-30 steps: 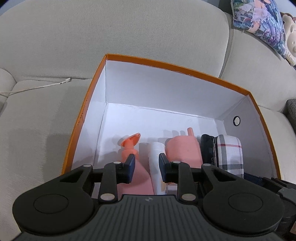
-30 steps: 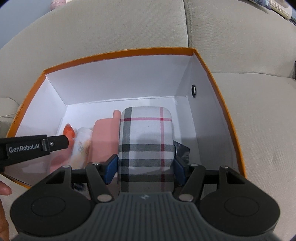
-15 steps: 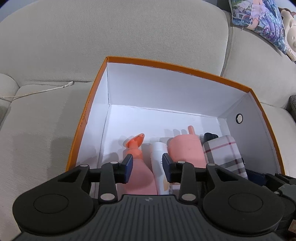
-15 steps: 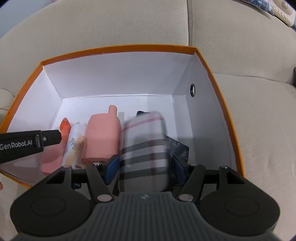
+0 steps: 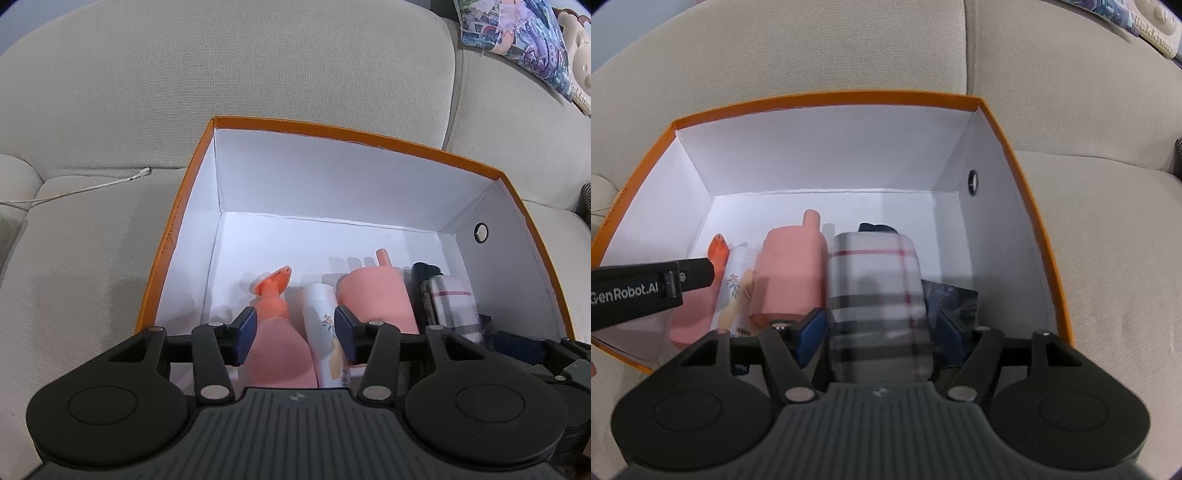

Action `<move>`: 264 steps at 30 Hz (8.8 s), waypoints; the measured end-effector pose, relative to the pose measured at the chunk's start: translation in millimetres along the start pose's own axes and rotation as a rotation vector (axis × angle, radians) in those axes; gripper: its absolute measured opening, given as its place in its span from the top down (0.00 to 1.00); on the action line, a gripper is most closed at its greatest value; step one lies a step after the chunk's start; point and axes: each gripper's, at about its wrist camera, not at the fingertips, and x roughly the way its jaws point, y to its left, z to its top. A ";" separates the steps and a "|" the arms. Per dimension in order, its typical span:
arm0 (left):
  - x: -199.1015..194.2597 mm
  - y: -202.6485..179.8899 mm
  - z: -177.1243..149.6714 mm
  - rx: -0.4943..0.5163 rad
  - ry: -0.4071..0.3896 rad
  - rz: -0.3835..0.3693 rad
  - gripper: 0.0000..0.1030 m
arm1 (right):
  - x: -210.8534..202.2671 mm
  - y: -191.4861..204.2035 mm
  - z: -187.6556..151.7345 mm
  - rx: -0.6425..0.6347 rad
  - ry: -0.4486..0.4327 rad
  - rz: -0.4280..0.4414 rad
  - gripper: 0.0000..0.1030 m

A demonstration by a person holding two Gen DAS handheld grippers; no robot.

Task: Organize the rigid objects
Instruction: 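Open both tools to release the tube and plaid case in the box, then withdraw both tools from the box toward the remaining items, then grasp the brown cardboard box with the left tool while the right tool grasps the blue SUPER DEER tin, then lift the cardboard box and blue tin off the sofa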

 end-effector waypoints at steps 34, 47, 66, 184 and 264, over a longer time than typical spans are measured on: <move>-1.6 -3.4 0.3 0.012 0.008 -0.011 0.29 | -13.9 -0.8 2.1 -0.013 -0.026 0.025 0.20; -6.1 -8.1 -1.1 0.015 0.014 -0.031 0.17 | -16.9 3.3 2.0 -0.037 -0.032 0.022 0.17; -20.6 -2.7 1.0 -0.012 -0.020 0.017 0.10 | -26.3 3.1 2.6 -0.050 -0.046 0.015 0.13; -68.0 92.5 -184.4 -0.068 0.165 0.206 0.01 | -52.9 81.5 -163.6 -0.153 0.275 0.124 0.07; -100.3 51.3 -176.5 -0.058 0.129 0.107 0.32 | -110.5 25.0 -174.8 -0.033 0.076 0.212 0.53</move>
